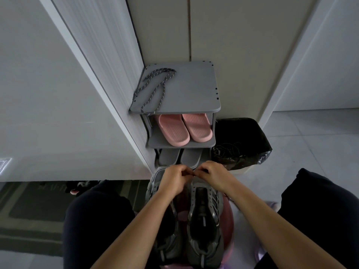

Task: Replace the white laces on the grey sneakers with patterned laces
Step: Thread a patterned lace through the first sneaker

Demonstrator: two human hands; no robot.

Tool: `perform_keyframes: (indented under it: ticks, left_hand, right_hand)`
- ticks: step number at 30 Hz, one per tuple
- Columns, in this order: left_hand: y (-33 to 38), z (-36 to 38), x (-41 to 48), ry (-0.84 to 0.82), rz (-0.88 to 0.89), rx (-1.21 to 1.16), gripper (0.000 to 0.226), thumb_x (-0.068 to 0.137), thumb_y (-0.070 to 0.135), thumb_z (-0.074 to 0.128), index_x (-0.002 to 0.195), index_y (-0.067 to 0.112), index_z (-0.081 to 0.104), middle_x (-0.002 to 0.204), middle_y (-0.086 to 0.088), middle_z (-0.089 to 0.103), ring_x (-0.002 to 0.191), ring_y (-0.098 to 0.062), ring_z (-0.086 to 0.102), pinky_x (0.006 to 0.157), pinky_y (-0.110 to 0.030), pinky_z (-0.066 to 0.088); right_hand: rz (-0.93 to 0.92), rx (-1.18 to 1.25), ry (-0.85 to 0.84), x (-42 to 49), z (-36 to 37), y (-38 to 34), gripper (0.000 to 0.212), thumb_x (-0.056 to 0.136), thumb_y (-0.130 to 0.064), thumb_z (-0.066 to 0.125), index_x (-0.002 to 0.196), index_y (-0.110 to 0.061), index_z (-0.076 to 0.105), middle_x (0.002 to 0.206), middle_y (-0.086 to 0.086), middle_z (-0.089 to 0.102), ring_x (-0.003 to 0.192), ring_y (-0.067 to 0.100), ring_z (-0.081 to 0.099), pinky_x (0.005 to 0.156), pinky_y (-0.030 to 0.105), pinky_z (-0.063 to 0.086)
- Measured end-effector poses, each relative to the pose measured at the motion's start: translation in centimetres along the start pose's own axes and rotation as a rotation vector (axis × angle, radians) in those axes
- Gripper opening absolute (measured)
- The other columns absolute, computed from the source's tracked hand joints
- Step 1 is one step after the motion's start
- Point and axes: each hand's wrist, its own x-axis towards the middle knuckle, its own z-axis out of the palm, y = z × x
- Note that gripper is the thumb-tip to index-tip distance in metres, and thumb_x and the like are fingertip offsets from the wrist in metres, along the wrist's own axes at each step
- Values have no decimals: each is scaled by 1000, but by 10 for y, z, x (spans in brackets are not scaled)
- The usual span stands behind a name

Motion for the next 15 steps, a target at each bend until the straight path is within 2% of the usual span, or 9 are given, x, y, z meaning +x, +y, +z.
perform_keyframes:
  ticks: [2, 5, 7, 8, 10, 12, 15]
  left_hand:
    - [-5, -4, 2, 6, -97, -70, 15, 80, 12, 70, 95, 9, 69, 80, -3, 64, 67, -11, 57, 56, -10, 42]
    - [-11, 0, 3, 14, -194, -67, 14, 76, 11, 74, 88, 11, 69, 69, 3, 60, 65, -13, 56, 57, -13, 44]
    - [-12, 7, 4, 4, -205, -49, 13, 72, 12, 77, 73, 19, 66, 63, 8, 59, 70, -20, 63, 72, -25, 53]
    - [-12, 10, 5, -10, -209, -38, 20, 71, 14, 78, 65, 25, 62, 62, 9, 60, 76, -24, 66, 81, -34, 54]
    - [-13, 16, 6, -40, -224, -14, 27, 70, 17, 78, 57, 28, 58, 64, 7, 64, 83, -27, 68, 90, -45, 50]
    - [-13, 20, 6, -39, -245, -9, 27, 71, 19, 77, 56, 27, 56, 70, 0, 69, 85, -27, 68, 93, -46, 47]
    - [-9, 21, 2, -8, -273, -3, 18, 74, 24, 75, 65, 24, 61, 81, -1, 69, 93, -23, 64, 98, -40, 43]
  right_hand:
    - [30, 89, 28, -1, 3, 0, 31, 87, -23, 61, 115, -13, 58, 103, -1, 58, 98, 12, 56, 80, 19, 37]
    - [16, 90, 81, -10, 12, 8, 27, 83, -16, 65, 109, -12, 58, 105, 0, 54, 99, 18, 58, 82, 21, 42]
    - [29, -35, 123, -20, 23, 16, 18, 81, -14, 64, 100, -11, 65, 108, 6, 52, 104, 24, 54, 88, 29, 44]
    - [46, -120, 136, -24, 28, 18, 16, 82, -16, 63, 97, -13, 67, 109, 7, 51, 106, 25, 50, 90, 31, 44]
    - [102, -235, 121, -31, 35, 19, 18, 86, -23, 58, 99, -17, 68, 106, 4, 47, 108, 24, 46, 90, 31, 43]
    - [157, -242, 84, -34, 37, 17, 21, 88, -27, 54, 102, -21, 68, 104, 4, 46, 107, 24, 47, 88, 29, 42]
    - [227, -116, 29, -30, 41, 14, 21, 84, -26, 57, 99, -29, 71, 103, 5, 52, 102, 25, 54, 84, 29, 44]
